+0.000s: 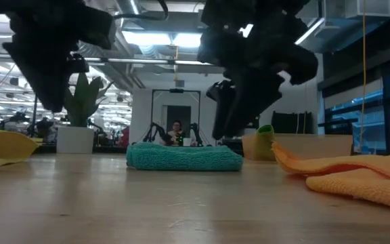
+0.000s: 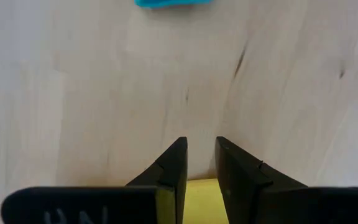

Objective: Roll microfiber towels into tight, uniform cylinder then place into a basket
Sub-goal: Fold the blue towel

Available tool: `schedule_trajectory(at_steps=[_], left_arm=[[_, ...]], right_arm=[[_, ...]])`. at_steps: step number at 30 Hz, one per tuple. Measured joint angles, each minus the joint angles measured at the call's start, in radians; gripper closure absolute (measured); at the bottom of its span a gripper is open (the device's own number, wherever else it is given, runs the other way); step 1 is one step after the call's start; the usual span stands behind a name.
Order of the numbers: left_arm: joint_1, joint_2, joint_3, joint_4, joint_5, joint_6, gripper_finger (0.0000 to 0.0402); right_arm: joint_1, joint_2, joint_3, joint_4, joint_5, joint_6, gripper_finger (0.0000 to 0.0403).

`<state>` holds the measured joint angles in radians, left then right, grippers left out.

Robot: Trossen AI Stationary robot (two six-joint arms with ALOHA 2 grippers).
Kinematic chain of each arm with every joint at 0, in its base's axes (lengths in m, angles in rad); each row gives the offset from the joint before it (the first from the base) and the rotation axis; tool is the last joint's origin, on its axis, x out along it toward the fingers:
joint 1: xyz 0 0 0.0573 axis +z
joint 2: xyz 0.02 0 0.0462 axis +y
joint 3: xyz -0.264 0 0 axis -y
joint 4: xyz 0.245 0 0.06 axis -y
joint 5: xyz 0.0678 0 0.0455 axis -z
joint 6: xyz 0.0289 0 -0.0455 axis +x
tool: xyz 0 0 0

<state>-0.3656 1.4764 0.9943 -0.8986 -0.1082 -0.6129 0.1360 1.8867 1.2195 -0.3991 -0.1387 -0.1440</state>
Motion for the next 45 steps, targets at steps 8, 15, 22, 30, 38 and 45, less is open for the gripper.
schedule_trajectory(at_steps=[8, 15, 22, 30, 38, 45], left_arm=[[0.001, -0.069, 0.0, -0.001, -0.042, -0.034, 0.033], [0.001, -0.098, 0.0, 0.001, -0.066, -0.04, 0.033], [0.007, -0.098, 0.0, 0.013, -0.11, -0.04, 0.033], [-0.003, -0.097, 0.0, 0.033, -0.161, -0.04, 0.033], [0.082, -0.096, 0.0, 0.047, -0.202, -0.006, 0.033], [0.137, -0.096, 0.0, 0.047, -0.178, 0.006, 0.033]], right_arm=[[0.0, 0.064, -0.001, 0.028, 0.09, -0.074, 0.0221], [0.0, 0.081, -0.001, 0.035, 0.148, -0.071, 0.0221], [0.002, 0.121, 0.004, 0.045, 0.239, -0.013, 0.0222], [0.001, 0.13, 0.003, 0.042, 0.251, 0.095, 0.03], [-0.001, 0.131, 0.002, 0.042, 0.225, 0.138, 0.039], [-0.011, 0.088, -0.004, 0.014, 0.054, 0.269, 0.0395]])
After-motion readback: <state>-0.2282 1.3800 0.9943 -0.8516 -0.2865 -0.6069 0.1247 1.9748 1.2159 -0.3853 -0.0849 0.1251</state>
